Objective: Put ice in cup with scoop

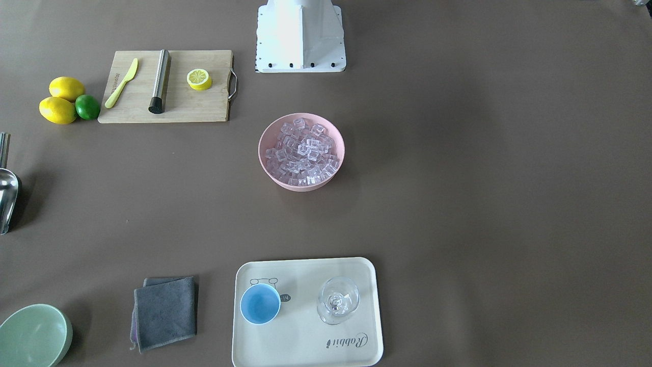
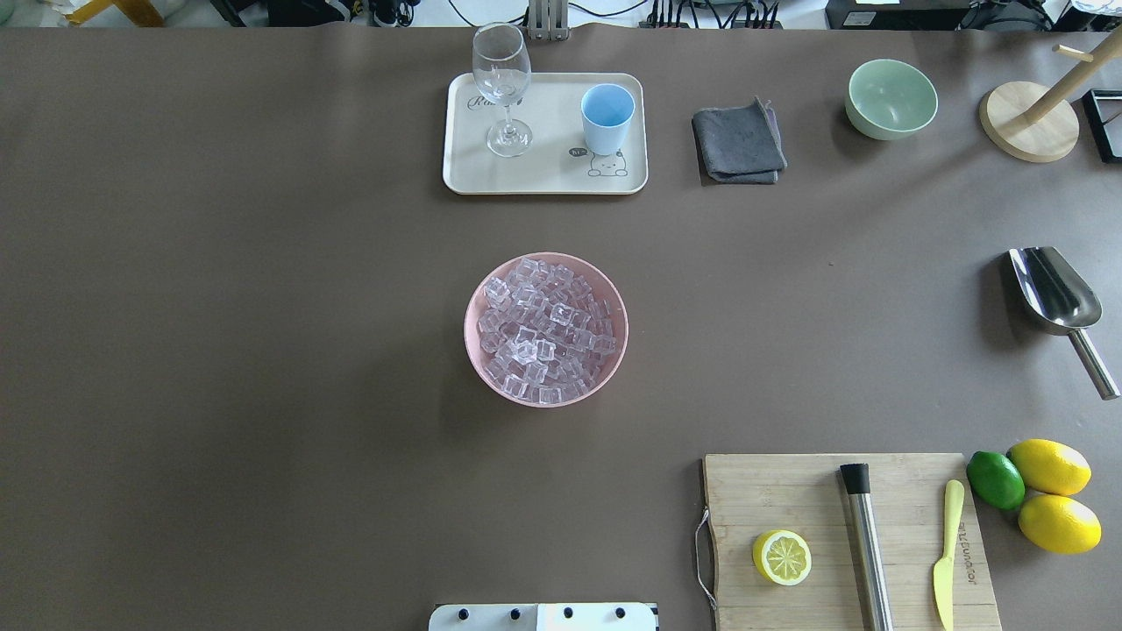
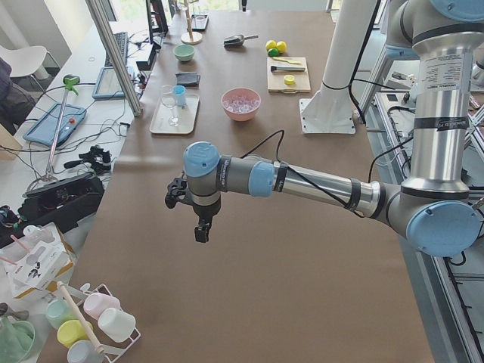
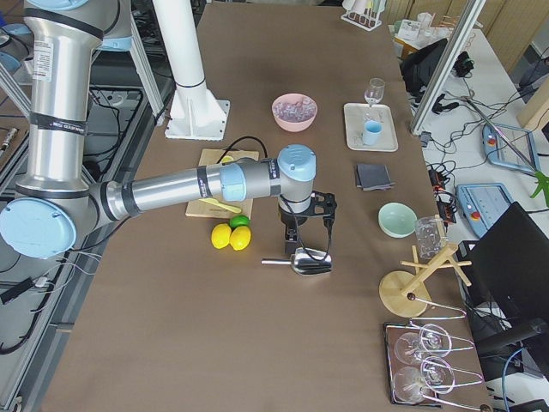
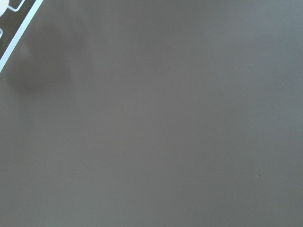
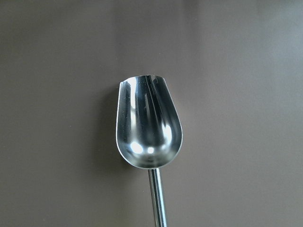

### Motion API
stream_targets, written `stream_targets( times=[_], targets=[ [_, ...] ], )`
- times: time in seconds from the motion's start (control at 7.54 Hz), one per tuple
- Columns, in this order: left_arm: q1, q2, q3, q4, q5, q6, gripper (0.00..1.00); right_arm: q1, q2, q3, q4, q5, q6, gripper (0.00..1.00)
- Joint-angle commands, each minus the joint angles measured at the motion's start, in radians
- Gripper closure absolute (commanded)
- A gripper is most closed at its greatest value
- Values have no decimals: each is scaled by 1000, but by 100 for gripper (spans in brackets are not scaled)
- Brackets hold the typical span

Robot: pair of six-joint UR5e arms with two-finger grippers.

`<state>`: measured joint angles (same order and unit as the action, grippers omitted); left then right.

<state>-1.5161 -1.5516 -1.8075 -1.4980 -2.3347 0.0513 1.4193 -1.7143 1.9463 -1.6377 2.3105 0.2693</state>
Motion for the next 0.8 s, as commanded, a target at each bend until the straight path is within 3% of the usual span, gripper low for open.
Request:
stream_targets(
  times=[0.0,0.27,0.66],
  targets=[
    [87,-19,-102,-10,-90,-1,1,-35,-5,-3,-1,-5,36,0],
    [270,-121,-128,-10,-100,-10,1,-51,-31,-15,33,-14,42,0],
    [457,-175,-158,-19,-85,1,1,-98,-105,-86,278,-56,135,1]
  ],
)
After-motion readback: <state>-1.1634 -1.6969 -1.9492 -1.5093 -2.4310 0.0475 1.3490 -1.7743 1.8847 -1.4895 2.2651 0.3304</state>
